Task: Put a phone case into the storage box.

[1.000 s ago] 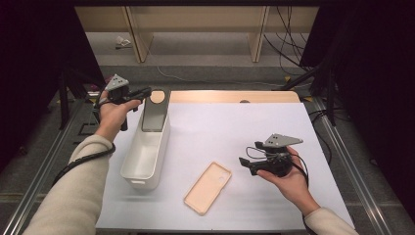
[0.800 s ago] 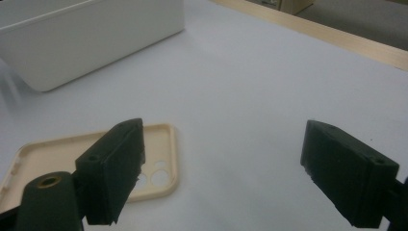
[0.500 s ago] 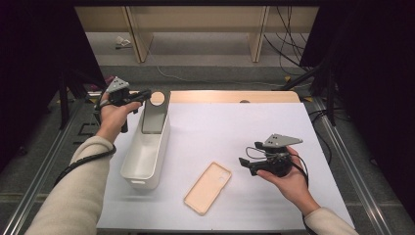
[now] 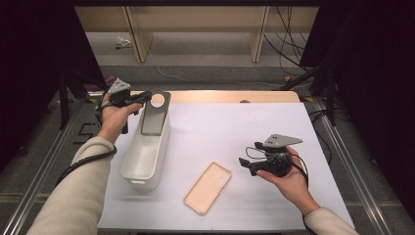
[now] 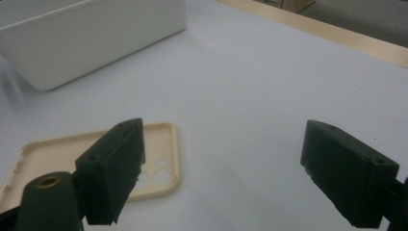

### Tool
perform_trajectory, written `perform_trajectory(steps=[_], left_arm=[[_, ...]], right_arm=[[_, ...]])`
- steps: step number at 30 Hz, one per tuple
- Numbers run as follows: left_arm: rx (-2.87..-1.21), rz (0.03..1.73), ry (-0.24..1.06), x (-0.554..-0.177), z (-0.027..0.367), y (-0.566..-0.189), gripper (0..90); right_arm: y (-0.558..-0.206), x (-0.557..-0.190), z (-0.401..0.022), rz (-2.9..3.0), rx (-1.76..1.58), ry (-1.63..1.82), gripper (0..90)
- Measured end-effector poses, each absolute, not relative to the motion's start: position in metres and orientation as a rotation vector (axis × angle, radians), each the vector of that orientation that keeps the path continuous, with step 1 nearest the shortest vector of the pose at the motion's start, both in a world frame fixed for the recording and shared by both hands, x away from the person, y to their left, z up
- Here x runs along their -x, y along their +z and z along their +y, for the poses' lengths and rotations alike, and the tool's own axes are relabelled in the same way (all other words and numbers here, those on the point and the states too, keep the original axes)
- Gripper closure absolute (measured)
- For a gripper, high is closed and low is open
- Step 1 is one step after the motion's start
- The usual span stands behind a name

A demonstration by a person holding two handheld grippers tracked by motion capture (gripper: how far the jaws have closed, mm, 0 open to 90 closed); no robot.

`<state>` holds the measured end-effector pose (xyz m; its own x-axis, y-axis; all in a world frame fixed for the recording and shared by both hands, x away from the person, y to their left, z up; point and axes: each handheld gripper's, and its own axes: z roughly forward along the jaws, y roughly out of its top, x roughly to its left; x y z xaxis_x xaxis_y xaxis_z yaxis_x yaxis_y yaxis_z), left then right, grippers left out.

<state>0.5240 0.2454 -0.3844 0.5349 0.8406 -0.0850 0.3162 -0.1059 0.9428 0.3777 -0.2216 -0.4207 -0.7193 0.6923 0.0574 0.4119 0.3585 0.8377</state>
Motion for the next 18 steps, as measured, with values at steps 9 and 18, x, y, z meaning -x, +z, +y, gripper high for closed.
perform_trajectory(steps=[9,18], left_arm=[[-1.675,0.994,0.592,-0.5249,0.2462,-0.3878,81.4],[-1.679,1.010,0.587,-0.5248,0.2477,-0.3945,81.3]], right_arm=[[-0.4206,-0.3779,-0.2217,2.322,-0.979,1.295,16.5],[-0.4209,-0.3779,-0.2214,2.325,-0.976,1.295,16.4]])
